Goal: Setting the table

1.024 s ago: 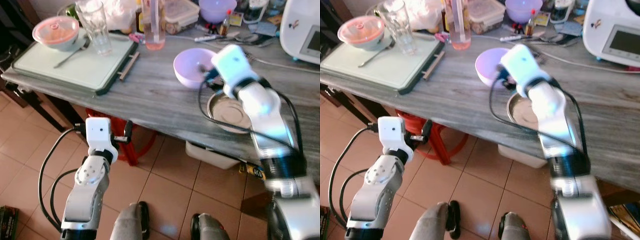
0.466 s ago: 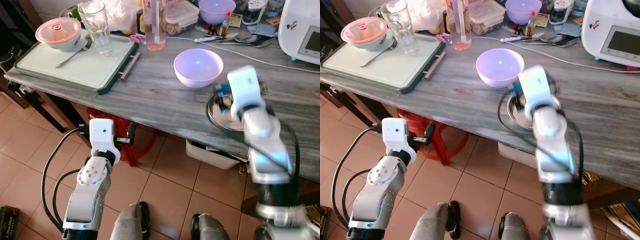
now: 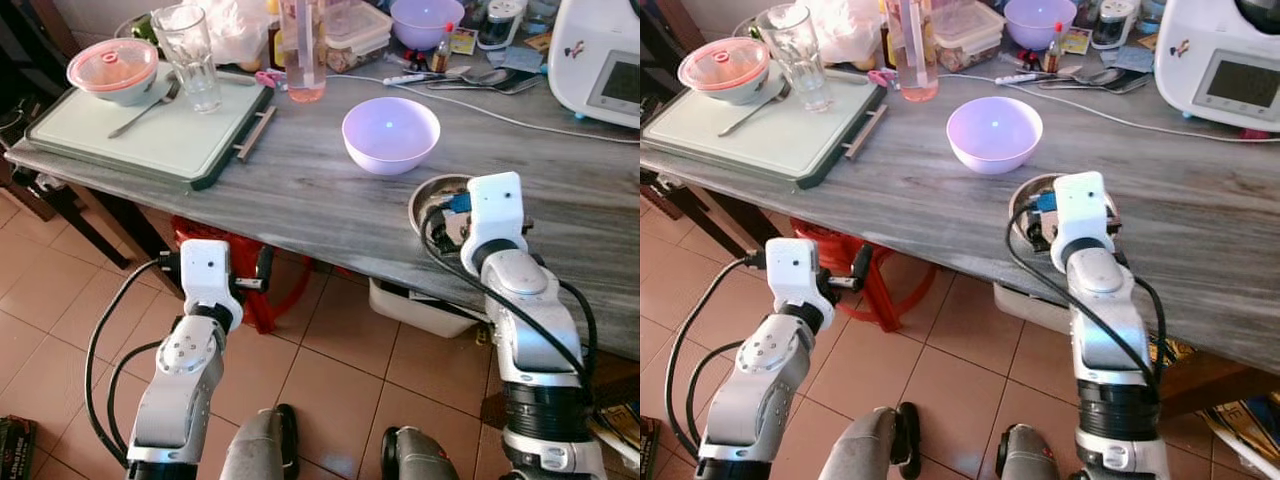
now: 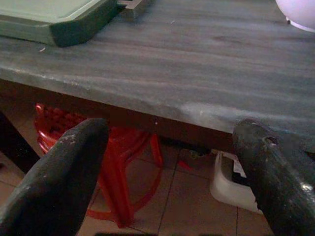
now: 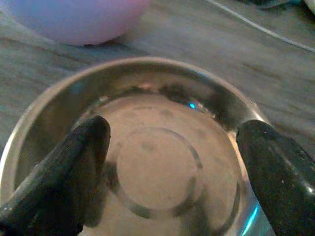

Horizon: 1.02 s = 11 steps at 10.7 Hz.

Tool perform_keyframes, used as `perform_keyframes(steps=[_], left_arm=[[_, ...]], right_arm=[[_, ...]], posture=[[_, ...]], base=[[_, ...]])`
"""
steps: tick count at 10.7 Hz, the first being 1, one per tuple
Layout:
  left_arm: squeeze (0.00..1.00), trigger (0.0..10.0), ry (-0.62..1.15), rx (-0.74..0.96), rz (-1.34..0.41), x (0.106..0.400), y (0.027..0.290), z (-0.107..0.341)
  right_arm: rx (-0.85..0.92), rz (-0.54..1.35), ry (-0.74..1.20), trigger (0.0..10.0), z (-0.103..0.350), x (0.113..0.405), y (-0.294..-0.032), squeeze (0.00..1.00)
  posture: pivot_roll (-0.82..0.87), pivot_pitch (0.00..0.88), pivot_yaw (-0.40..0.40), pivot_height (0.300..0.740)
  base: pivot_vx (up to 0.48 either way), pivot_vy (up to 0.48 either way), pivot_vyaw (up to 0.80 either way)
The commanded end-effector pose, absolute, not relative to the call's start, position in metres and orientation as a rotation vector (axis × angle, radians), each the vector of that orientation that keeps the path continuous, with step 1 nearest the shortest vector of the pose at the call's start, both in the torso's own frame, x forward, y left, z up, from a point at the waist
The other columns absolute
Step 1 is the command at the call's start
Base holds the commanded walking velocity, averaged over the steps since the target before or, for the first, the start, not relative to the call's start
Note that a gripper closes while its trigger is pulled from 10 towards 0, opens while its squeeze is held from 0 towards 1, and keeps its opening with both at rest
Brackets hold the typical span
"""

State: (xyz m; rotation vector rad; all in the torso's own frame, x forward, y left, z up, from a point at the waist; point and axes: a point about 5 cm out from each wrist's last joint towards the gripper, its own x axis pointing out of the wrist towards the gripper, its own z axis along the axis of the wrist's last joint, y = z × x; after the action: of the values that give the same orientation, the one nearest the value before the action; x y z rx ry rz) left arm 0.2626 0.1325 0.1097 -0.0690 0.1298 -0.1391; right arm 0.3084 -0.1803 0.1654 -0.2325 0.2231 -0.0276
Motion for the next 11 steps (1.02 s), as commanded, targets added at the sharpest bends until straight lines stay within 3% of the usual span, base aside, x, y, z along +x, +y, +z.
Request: perform_keyframes(steps=[1, 7, 11], left_arm=[[0.00, 10.0, 0.131, -0.063, -0.143, 0.260, 0.134, 0.109], [0.00, 10.0, 0.132, -0.070, -0.155, 0.258, 0.130, 0.110], [0.00, 10.0, 0.136, -0.070, -0.146, 0.259, 0.132, 0.109]], right_arm=[[-0.204, 0.003, 0.256, 10.0, 0.161, 0.309, -0.176, 1.00], [-0.106, 0.196, 0.298, 10.0, 0.159, 0.308, -0.143, 1.00], [-0.085, 0.197, 0.239, 10.0, 0.172, 0.308, -0.141, 1.00]], posture=[[0.03, 0.140, 0.082, 0.740], [0.03, 0.147, 0.082, 0.740], [0.03, 0.140, 0.080, 0.740]], base=[[0.000, 0.000, 0.00], [0.000, 0.000, 0.00], [0.000, 0.000, 0.00]])
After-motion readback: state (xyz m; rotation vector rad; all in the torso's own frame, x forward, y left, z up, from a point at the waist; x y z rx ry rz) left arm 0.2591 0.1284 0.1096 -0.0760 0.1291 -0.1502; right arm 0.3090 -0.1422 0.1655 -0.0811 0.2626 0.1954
